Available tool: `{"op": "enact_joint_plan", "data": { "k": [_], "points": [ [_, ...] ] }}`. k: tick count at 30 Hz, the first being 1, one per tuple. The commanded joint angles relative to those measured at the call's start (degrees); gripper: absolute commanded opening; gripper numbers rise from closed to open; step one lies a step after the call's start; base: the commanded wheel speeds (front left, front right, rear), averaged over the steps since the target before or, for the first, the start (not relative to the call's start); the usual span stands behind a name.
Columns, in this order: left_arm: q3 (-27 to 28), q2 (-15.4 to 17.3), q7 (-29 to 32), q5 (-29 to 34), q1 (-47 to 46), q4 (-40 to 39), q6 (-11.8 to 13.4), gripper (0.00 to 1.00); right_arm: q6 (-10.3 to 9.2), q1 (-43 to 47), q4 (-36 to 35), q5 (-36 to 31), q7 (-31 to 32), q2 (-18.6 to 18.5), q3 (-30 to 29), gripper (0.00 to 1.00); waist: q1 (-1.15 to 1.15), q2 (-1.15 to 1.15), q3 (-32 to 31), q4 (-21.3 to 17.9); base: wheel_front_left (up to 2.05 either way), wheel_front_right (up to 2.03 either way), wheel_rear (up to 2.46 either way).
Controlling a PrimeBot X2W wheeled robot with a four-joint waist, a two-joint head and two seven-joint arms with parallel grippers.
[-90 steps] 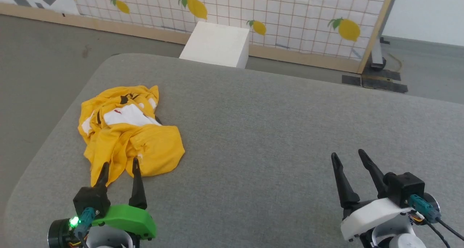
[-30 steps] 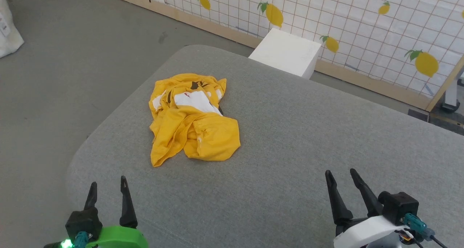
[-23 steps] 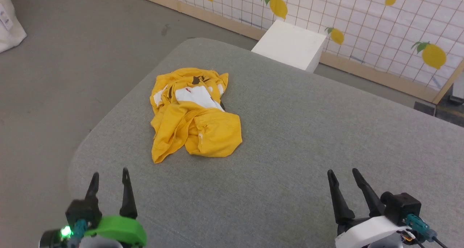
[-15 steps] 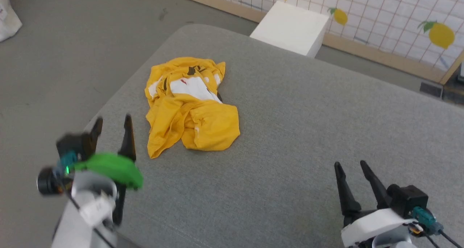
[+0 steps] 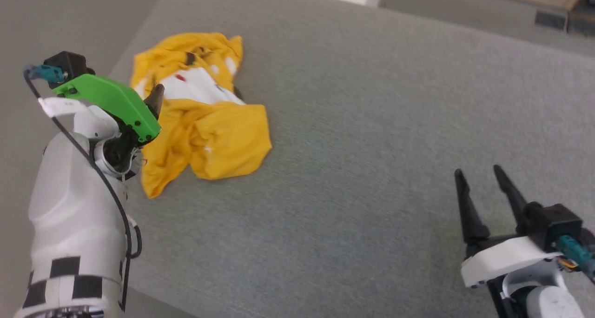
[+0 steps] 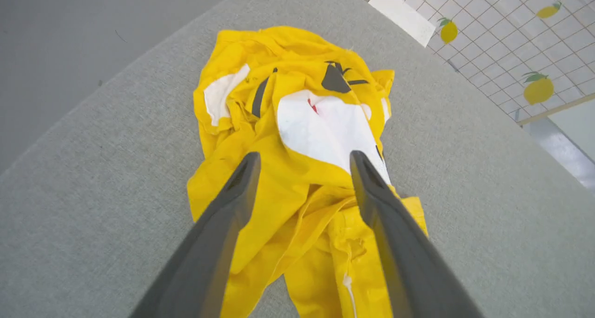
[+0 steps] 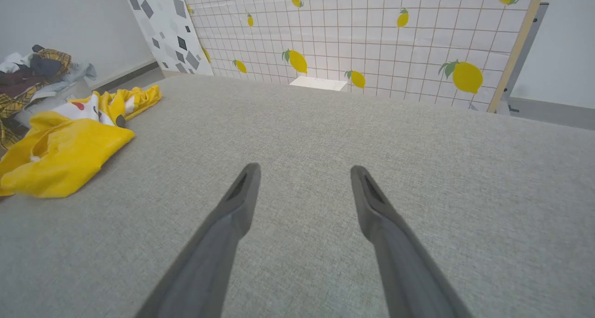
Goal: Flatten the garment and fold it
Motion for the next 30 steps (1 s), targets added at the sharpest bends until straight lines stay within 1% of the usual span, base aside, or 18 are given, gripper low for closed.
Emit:
{"op": "enact_joint_plan", "data": {
  "k": [1, 5, 8, 12, 16, 17, 18, 20, 23, 26, 27, 28, 30],
  "points": [
    [0.24, 0.08, 0.77, -0.86, -1.45, 1.37, 0.78, 1.0, -0.08, 0.1, -1.4, -0.58, 0.55, -0.04, -0.39, 1.0, -0.01, -0.01, 6.3, -5.3, 0.0, 0.0, 0.0],
    [0.44, -0.4, 0.98, -1.17, -3.35, 4.74, 2.35, 1.0, -0.08, 1.05, -4.81, -0.76, 1.98, -0.04, -1.54, 1.0, -0.01, -0.01, 9.06, -6.24, 0.0, 0.0, 0.0],
    [0.21, -1.28, 1.7, -1.5, -4.09, 7.2, 2.96, 1.0, -0.08, 1.18, -6.88, -0.69, 2.32, -0.04, -2.63, 1.0, -0.01, -0.01, 10.76, -6.27, 0.0, 0.0, 0.0],
    [-0.58, -3.77, 6.8, -2.91, -4.31, 12.28, 2.98, 1.0, -0.08, 1.71, -8.49, -0.82, 2.82, -0.04, -3.49, 1.0, -0.01, -0.01, 11.85, -5.29, 0.0, 0.0, 0.0],
    [-1.2, -5.45, 11.09, -4.37, -4.4, 15.82, 2.08, 1.0, -0.08, 1.95, -9.0, -0.69, 3.12, -0.04, -4.24, 1.0, -0.01, -0.01, 11.88, -4.1, 0.0, 0.0, 0.0],
    [-0.87, -5.69, 11.14, -4.95, -4.42, 16.22, 1.98, 0.46, -0.08, 1.98, -9.01, -0.7, 3.19, -0.04, -4.16, 1.0, -0.01, -0.01, 11.76, -3.87, 0.0, 0.0, 0.0],
    [-0.5, -5.89, 9.92, -5.37, -4.51, 16.22, 1.85, 0.0, -0.08, 1.97, -8.97, -0.73, 3.27, -0.04, -4.06, 1.0, -0.01, -0.01, 11.56, -3.53, 0.0, 0.0, 0.0],
    [-0.05, -5.81, 7.22, -5.58, -4.56, 16.22, 1.75, 0.0, -0.08, 1.89, -8.77, -0.71, 3.34, -0.04, -3.69, 1.0, -0.01, -0.01, 10.94, -2.99, 0.0, 0.0, 0.0],
    [0.85, -4.77, -0.4, -5.01, -5.24, 14.9, 2.4, 0.0, -0.08, 1.91, -7.99, -0.45, 3.26, -0.04, -3.23, 1.0, -0.01, -0.01, 9.4, -2.04, 0.0, 0.0, 0.0],
    [1.85, -2.95, -10.78, -3.85, -6.66, 12.28, 2.91, 0.0, -0.08, 1.9, -6.52, 0.32, 2.8, -0.04, -2.55, 1.0, -0.01, -0.01, 6.98, -1.19, 0.0, 0.0, 0.0],
    [2.67, -2.7, -13.13, -4.33, -7.22, 11.62, 2.67, 0.0, -0.08, 1.85, -5.99, 0.53, 2.57, -0.04, -2.39, 1.0, -0.01, -0.01, 6.15, -0.98, 0.0, 0.0, 0.0],
    [2.48, -1.78, -15.51, -3.68, -7.85, 10.87, 2.14, 0.0, -0.08, 1.83, -5.28, 0.93, 2.24, -0.04, -2.18, 1.0, -0.01, -0.01, 5.06, -0.81, 0.0, 0.0, 0.0],
    [3.25, -0.76, -18.54, -4.14, -9.45, 9.62, 0.98, 0.0, -0.08, 1.82, -3.92, 1.71, 1.53, -0.04, -1.81, 1.0, -0.01, -0.01, 3.12, -0.6, 0.0, 0.0, 0.0]
  ]
}}
